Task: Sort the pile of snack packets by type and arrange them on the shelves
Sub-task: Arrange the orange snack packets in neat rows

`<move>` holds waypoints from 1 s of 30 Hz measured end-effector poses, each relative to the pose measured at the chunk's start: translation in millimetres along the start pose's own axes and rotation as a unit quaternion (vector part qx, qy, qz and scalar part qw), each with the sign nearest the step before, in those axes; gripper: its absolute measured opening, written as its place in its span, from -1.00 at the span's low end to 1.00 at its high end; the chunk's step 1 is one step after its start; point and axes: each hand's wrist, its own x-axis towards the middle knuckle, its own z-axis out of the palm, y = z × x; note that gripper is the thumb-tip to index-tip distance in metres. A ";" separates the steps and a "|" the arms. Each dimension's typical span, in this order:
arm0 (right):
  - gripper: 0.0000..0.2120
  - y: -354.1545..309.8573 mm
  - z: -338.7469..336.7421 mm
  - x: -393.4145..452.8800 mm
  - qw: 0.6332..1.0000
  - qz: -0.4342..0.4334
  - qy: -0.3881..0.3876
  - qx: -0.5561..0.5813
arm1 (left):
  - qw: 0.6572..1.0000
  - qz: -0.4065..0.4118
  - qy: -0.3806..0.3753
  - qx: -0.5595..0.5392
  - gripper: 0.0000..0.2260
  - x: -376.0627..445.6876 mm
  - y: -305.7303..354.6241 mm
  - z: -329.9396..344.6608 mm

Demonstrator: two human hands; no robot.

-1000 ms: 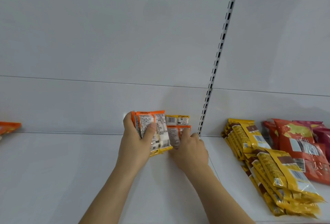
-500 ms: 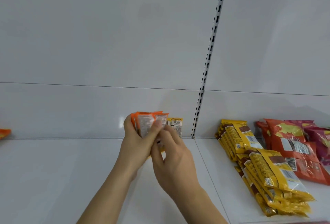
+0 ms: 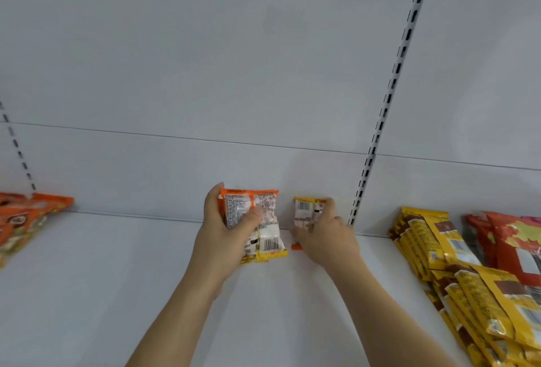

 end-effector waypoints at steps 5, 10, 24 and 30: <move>-0.30 -8.2 1.4 -4.4 0.999 -0.020 0.029 0.027 | 0.999 0.019 0.006 0.026 -0.28 1.5 -0.6 -19.4; -0.26 -34.1 -41.0 -52.5 0.954 -0.092 0.082 0.275 | 0.999 0.019 0.011 0.028 -0.29 3.8 -2.1 -27.5; -0.53 -69.7 -11.2 -145.1 0.942 -0.132 0.055 0.305 | 0.996 0.021 -0.076 -0.032 -0.37 -53.7 5.7 -40.5; -0.70 -69.7 -17.0 -163.1 0.848 -0.144 -0.166 0.482 | 1.000 0.024 -0.012 -0.002 -0.42 -77.0 2.9 -84.8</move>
